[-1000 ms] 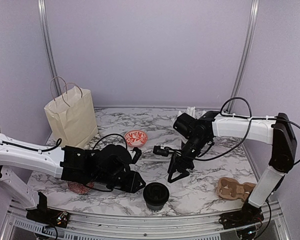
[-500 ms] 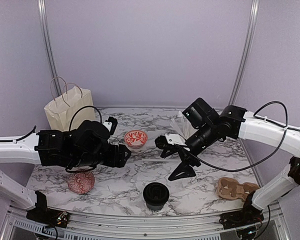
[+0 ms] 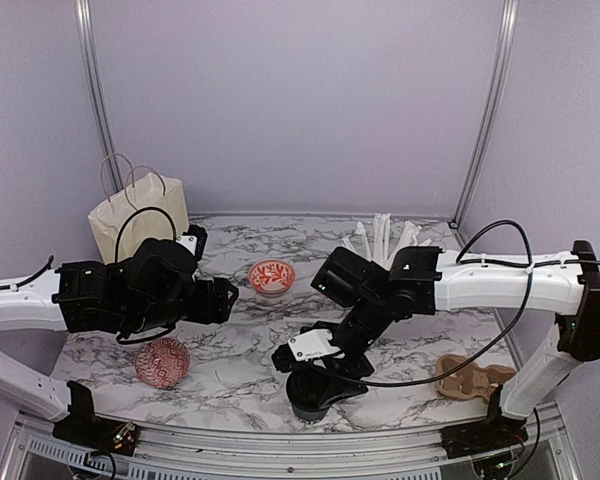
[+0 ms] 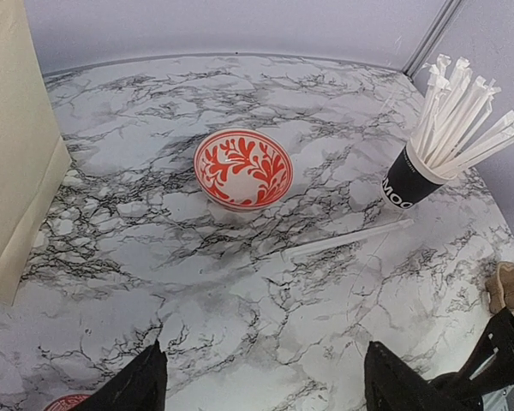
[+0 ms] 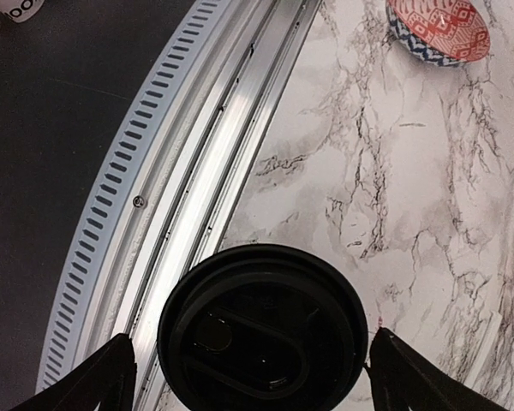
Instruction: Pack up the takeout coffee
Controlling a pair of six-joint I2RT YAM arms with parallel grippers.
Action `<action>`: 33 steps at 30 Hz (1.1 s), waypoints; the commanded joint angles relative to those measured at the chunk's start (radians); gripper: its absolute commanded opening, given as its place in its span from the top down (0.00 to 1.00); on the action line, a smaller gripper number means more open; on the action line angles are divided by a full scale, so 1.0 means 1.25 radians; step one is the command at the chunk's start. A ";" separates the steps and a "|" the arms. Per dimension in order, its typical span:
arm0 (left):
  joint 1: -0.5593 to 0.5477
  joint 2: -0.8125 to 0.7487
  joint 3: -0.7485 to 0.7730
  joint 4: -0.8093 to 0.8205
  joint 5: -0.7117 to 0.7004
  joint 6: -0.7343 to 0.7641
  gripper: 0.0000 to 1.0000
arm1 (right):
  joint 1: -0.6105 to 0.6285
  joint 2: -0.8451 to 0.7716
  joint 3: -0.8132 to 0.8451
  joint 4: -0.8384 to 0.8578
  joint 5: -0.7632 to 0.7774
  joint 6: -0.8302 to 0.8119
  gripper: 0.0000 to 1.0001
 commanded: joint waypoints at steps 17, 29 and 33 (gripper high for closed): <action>0.008 -0.011 -0.032 0.013 0.006 -0.006 0.20 | 0.019 0.052 0.008 -0.006 0.064 0.003 0.24; 0.009 -0.037 -0.044 0.014 -0.004 -0.005 0.20 | -0.051 0.052 0.097 -0.020 0.103 0.024 0.32; 0.009 -0.039 -0.043 0.015 -0.005 -0.002 0.20 | -0.127 0.086 0.145 -0.016 0.129 0.051 0.34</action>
